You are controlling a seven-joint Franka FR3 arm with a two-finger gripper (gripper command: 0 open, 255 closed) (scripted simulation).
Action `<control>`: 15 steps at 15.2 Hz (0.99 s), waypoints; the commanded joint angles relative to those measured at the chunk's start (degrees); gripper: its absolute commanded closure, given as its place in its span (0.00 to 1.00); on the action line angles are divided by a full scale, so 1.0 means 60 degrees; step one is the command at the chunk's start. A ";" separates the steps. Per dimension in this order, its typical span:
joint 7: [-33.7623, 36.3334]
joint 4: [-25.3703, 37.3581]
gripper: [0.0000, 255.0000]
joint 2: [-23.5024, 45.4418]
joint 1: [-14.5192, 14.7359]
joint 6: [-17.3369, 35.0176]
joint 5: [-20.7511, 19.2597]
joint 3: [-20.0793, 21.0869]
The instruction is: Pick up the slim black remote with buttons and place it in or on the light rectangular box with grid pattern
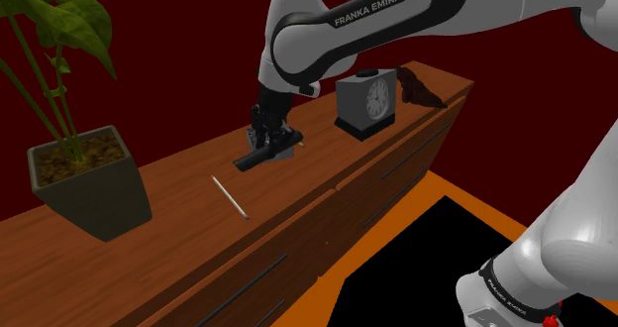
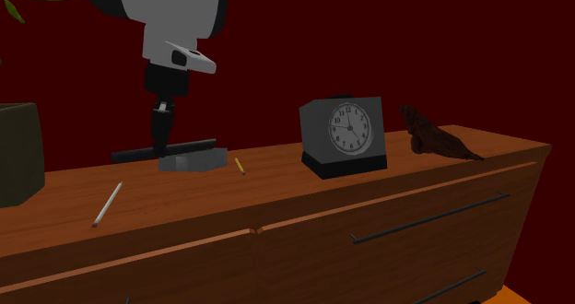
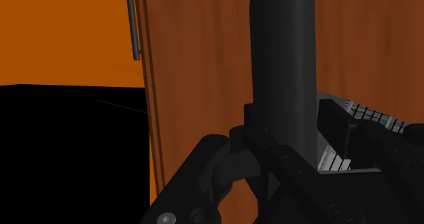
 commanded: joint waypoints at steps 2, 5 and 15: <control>-0.0002 -0.0007 1.00 0.0003 -0.0001 0.0009 -0.0001 -0.0001; -0.0002 -0.0008 0.00 0.0001 -0.0001 0.0009 0.0000 -0.0001; -0.0133 0.0531 0.00 -0.0572 -0.0187 -0.1099 0.0190 -0.0056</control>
